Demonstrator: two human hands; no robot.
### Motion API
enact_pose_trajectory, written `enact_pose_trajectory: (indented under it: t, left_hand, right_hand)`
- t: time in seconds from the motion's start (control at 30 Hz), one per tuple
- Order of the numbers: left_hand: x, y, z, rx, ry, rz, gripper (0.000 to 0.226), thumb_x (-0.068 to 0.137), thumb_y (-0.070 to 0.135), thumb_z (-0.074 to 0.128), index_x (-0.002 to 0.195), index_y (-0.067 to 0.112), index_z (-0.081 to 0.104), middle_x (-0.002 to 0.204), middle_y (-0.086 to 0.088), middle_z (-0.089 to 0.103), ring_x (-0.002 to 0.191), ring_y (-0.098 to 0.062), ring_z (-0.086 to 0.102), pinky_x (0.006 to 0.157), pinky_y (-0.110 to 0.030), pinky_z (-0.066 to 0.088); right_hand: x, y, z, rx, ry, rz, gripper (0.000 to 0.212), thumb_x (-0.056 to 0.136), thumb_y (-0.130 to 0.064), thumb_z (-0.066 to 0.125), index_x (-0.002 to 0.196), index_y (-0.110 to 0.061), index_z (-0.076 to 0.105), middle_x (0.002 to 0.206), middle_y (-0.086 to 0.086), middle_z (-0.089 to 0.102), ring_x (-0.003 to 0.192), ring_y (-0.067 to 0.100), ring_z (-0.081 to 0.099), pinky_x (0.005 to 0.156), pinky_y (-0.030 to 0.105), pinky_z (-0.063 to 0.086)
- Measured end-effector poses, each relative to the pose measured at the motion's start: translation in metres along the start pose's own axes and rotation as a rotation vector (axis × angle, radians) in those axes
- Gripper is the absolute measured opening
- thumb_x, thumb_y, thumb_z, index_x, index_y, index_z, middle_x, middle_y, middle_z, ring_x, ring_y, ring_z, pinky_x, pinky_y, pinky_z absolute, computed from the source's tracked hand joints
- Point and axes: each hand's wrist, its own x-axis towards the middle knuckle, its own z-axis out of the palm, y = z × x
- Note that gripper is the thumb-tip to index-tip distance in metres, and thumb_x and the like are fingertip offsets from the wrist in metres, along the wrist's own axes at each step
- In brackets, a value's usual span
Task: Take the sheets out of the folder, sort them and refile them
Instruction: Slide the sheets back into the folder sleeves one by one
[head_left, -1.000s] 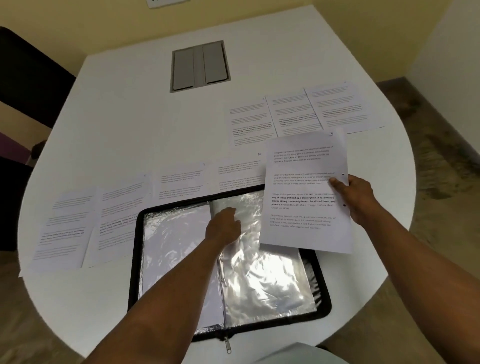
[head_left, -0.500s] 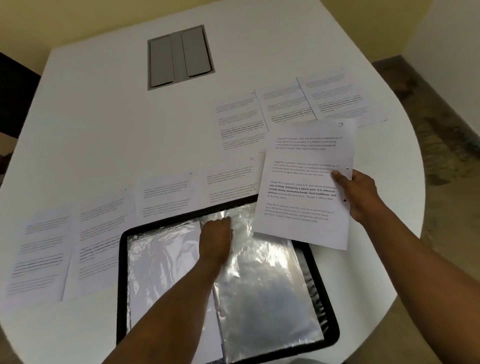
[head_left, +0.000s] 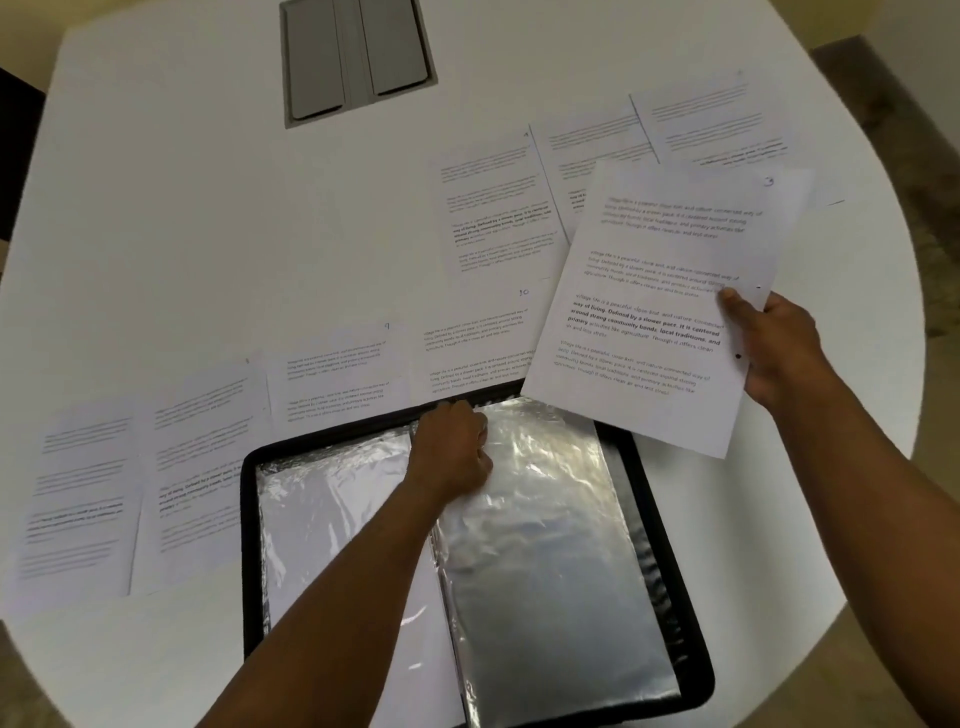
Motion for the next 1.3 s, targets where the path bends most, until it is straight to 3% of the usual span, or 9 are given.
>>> enact_pose_trajectory:
  t: [0.1,0.23,0.43,0.5,0.73,0.87,1.0,1.1,1.3]
  left_hand:
    - [0.006,-0.008,-0.008,-0.171,-0.114,-0.038,0.028,0.071,0.030,0.071,0.066,0.028,0.044,0.077,0.009,0.054,0.077,-0.016,0.054,0.063,-0.028,0.033]
    - [0.012,-0.017,-0.016,-0.308,-0.233,-0.030,0.039,0.062,0.054,0.081,0.078,0.032,0.053,0.078,0.016,0.054,0.074,-0.004,0.050,0.067,-0.028,0.039]
    - [0.019,-0.018,-0.026,-0.321,-0.285,-0.038,0.008,0.080,0.023,0.068,0.079,0.030,0.063,0.086,0.013,0.067,0.088,-0.012,0.063,0.080,-0.028,0.048]
    - [0.020,-0.021,-0.030,-0.362,-0.254,-0.062,0.012,0.082,0.017,0.063,0.079,0.027,0.067,0.086,0.011,0.071,0.086,-0.011,0.064,0.083,-0.030,0.051]
    - [0.019,-0.029,-0.040,-0.461,-0.182,-0.076,0.010,0.087,0.018,0.067,0.092,0.019,0.076,0.084,0.011,0.068,0.076,0.001,0.058,0.067,-0.011,0.042]
    - [0.015,-0.028,-0.041,-0.452,-0.213,-0.073,0.010,0.090,0.016,0.059,0.091,0.021,0.068,0.086,0.008,0.068,0.080,-0.011,0.062,0.074,-0.027,0.051]
    - [0.012,-0.025,-0.041,-0.465,-0.261,-0.061,0.013,0.093,0.017,0.050,0.094,0.023,0.062,0.087,0.007,0.063,0.082,-0.014,0.059,0.070,-0.026,0.046]
    - [0.010,-0.026,-0.040,-0.495,-0.259,-0.067,0.012,0.093,0.020,0.054,0.096,0.025,0.064,0.097,0.007,0.067,0.091,-0.013,0.061,0.079,-0.030,0.049]
    - [0.003,-0.026,-0.033,-0.543,-0.129,-0.129,0.016,0.091,0.024,0.057,0.095,0.030,0.070,0.094,0.012,0.071,0.086,-0.006,0.064,0.080,-0.034,0.054]
  right_hand:
    - [0.005,-0.006,0.000,0.040,-0.002,-0.009,0.018,0.092,-0.018,0.066,0.110,-0.019,0.067,0.117,0.003,0.070,0.105,0.021,0.068,0.096,0.046,0.052]
    - [0.011,-0.008,0.001,0.058,0.006,-0.022,0.033,0.089,-0.021,0.069,0.121,-0.016,0.065,0.115,0.001,0.071,0.104,0.018,0.069,0.097,0.045,0.052]
    - [0.011,-0.007,0.009,0.125,-0.002,-0.007,0.039,0.087,-0.020,0.070,0.125,-0.013,0.063,0.117,0.002,0.070,0.105,0.019,0.069,0.096,0.047,0.052]
    - [0.012,-0.006,0.014,0.172,-0.009,0.003,0.034,0.093,-0.016,0.064,0.127,-0.012,0.061,0.119,0.003,0.070,0.106,0.020,0.069,0.094,0.047,0.053]
    - [0.017,-0.014,0.054,0.276,-0.031,0.020,0.035,0.094,-0.018,0.064,0.127,-0.010,0.059,0.120,0.009,0.069,0.105,0.023,0.069,0.091,0.049,0.055]
    - [0.023,-0.015,0.095,0.349,-0.071,0.017,0.031,0.093,-0.011,0.065,0.123,-0.008,0.062,0.117,0.010,0.069,0.103,0.023,0.069,0.090,0.046,0.055]
    - [0.023,-0.002,0.143,0.372,-0.122,0.057,0.024,0.092,-0.003,0.063,0.115,-0.007,0.062,0.113,0.012,0.069,0.101,0.025,0.069,0.090,0.045,0.055]
    - [0.023,0.014,0.167,0.352,-0.152,0.102,0.020,0.090,-0.003,0.066,0.109,-0.009,0.065,0.115,0.013,0.069,0.107,0.029,0.066,0.095,0.049,0.052]
    - [0.016,0.042,0.185,0.231,-0.213,0.159,0.026,0.091,-0.007,0.066,0.117,-0.011,0.064,0.110,0.006,0.070,0.098,0.021,0.069,0.086,0.040,0.057]
